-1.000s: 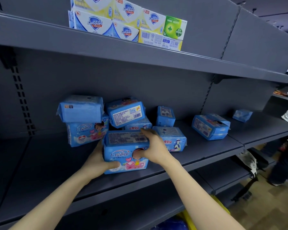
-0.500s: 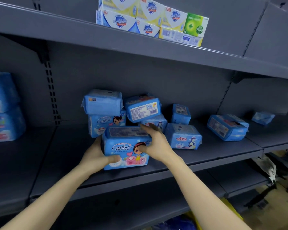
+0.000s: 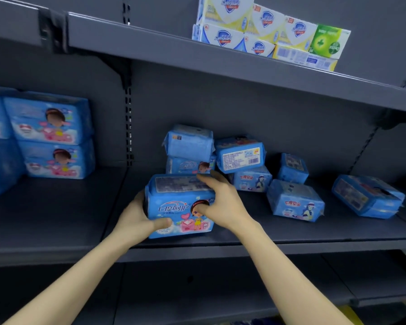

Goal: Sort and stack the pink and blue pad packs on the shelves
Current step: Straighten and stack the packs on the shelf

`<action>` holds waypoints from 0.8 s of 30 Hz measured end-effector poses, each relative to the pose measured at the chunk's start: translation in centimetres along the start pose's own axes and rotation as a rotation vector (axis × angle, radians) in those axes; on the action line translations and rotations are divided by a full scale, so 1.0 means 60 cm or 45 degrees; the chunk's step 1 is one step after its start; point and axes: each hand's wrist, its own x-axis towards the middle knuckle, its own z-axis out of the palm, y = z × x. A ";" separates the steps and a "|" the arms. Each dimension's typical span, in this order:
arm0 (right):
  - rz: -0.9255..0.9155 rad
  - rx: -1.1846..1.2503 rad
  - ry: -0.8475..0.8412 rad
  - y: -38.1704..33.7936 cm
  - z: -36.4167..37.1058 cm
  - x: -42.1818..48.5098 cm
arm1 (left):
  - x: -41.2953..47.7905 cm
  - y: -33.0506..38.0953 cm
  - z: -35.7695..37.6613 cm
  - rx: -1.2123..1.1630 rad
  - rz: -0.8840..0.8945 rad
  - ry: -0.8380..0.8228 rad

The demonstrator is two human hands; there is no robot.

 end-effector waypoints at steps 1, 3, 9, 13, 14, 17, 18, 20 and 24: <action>-0.002 0.008 -0.014 -0.009 0.006 0.002 | -0.007 -0.002 -0.010 -0.001 -0.006 0.024; -0.007 0.042 -0.053 -0.027 0.018 0.007 | -0.019 -0.007 -0.031 0.015 -0.014 0.080; -0.077 0.149 -0.128 -0.082 0.057 0.022 | -0.052 -0.029 -0.095 -0.035 -0.066 0.200; -0.168 0.089 -0.188 -0.118 0.088 0.028 | -0.068 -0.045 -0.136 -0.052 -0.089 0.237; -0.195 0.071 -0.205 -0.126 0.097 0.030 | -0.070 -0.049 -0.146 -0.051 -0.094 0.245; -0.267 0.013 -0.230 -0.150 0.124 0.039 | -0.074 -0.061 -0.172 -0.050 -0.093 0.259; -0.286 -0.001 -0.230 -0.158 0.131 0.041 | -0.075 -0.065 -0.180 -0.045 -0.088 0.262; -0.321 -0.019 -0.233 -0.174 0.143 0.046 | -0.078 -0.071 -0.195 -0.017 -0.063 0.268; -0.369 -0.054 -0.249 -0.200 0.164 0.055 | -0.084 -0.081 -0.223 0.060 -0.010 0.271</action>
